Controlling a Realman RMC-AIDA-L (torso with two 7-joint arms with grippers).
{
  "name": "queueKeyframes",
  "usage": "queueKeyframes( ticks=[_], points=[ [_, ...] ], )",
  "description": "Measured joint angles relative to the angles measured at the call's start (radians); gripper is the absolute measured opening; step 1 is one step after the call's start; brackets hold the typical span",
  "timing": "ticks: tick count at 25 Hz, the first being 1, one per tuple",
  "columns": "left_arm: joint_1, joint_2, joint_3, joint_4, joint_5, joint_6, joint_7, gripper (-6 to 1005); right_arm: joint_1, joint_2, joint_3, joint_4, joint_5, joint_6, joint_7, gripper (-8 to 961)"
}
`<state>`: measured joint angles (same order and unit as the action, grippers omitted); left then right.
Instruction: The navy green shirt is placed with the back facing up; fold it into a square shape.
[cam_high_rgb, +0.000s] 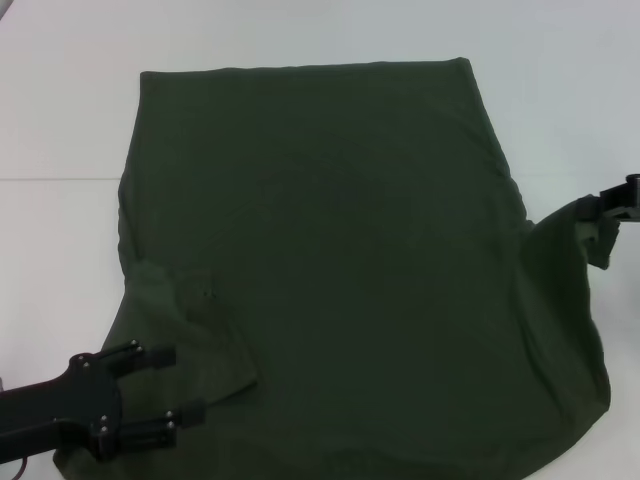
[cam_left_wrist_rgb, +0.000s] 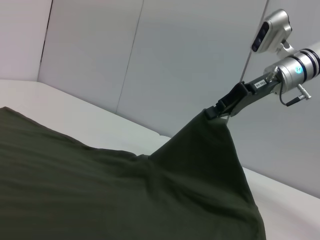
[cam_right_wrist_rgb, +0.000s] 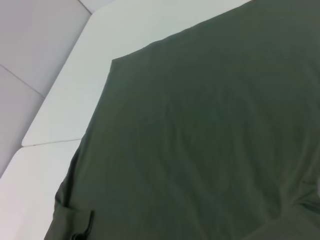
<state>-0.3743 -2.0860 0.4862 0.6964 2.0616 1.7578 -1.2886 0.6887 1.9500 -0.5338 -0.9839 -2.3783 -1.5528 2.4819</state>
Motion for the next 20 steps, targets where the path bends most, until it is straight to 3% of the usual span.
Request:
queueKeyframes(
  ticks=[13,20],
  points=[
    [0.000,-0.001,0.000,0.000,0.000,-0.002,-0.002,894,0.007,0.006,-0.051,0.011,-0.004,-0.001,-0.006,89],
    [0.001,-0.002,0.000,0.000,0.000,-0.002,-0.010,894,0.060,0.026,-0.150,0.088,-0.006,0.042,-0.004,95]
  ],
)
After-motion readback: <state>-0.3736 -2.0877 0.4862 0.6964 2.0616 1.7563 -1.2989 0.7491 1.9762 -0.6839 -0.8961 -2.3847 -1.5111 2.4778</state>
